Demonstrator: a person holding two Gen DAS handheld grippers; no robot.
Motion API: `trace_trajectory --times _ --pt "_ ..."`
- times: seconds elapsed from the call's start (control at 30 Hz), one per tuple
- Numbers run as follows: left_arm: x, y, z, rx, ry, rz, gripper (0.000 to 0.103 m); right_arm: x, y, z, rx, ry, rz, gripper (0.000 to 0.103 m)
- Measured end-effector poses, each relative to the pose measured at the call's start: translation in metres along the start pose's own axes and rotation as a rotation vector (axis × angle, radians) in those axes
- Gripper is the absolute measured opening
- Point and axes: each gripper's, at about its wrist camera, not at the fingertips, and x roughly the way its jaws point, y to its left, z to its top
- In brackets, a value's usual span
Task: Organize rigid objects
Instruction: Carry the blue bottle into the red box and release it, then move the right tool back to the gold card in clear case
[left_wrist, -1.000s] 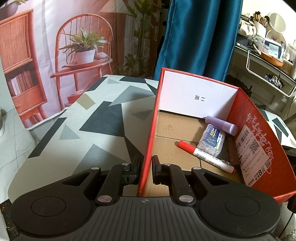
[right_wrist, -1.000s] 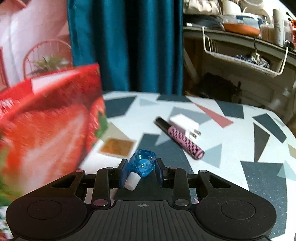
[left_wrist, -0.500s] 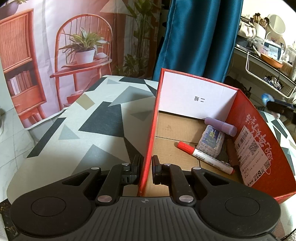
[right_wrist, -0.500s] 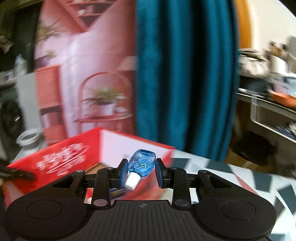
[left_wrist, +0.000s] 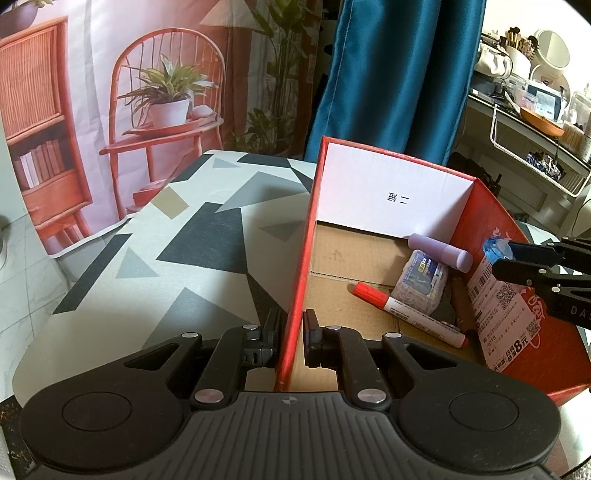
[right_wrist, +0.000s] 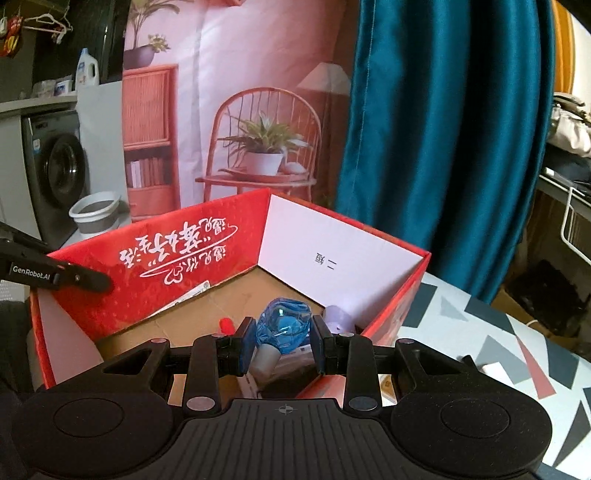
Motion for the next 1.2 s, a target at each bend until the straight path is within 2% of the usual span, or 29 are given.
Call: trace_trajectory --times 0.2,0.33,0.4,0.47,0.5,0.57,0.63,0.77,0.87,1.03,1.2 --pt "0.000 0.000 0.000 -0.001 0.000 -0.001 0.013 -0.001 -0.001 0.000 0.009 -0.010 0.003 0.030" --pt "0.000 0.000 0.000 -0.001 0.000 -0.001 0.013 -0.001 -0.003 0.001 0.015 -0.022 0.000 0.035" --pt "0.000 0.000 0.000 -0.002 0.000 -0.001 0.013 -0.004 -0.004 0.001 0.018 -0.041 -0.004 0.040" --pt "0.000 0.000 0.000 -0.001 0.000 -0.001 0.013 -0.008 -0.007 0.002 0.027 -0.071 -0.015 0.065" --pt "0.000 0.000 0.000 -0.001 0.000 -0.001 0.013 -0.010 -0.009 0.003 0.034 -0.089 -0.020 0.072" --pt "0.000 0.000 0.000 -0.001 0.000 -0.001 0.013 -0.016 -0.014 0.004 0.046 -0.131 -0.021 0.093" --pt "0.000 0.000 0.000 -0.002 0.000 -0.001 0.013 -0.021 -0.019 0.005 0.055 -0.162 -0.030 0.102" --pt "0.000 0.000 0.000 -0.001 0.000 -0.001 0.013 -0.027 -0.030 0.004 0.074 -0.192 -0.058 0.103" --pt "0.000 0.000 0.000 -0.001 0.000 -0.001 0.013 -0.026 -0.038 0.002 0.099 -0.182 -0.093 0.103" --pt "0.000 0.000 0.000 -0.002 0.000 -0.001 0.013 -0.021 -0.061 -0.009 0.193 -0.155 -0.126 0.103" --pt "0.000 0.000 0.000 -0.002 0.001 0.000 0.013 -0.022 -0.084 -0.027 0.288 -0.189 -0.182 0.103"
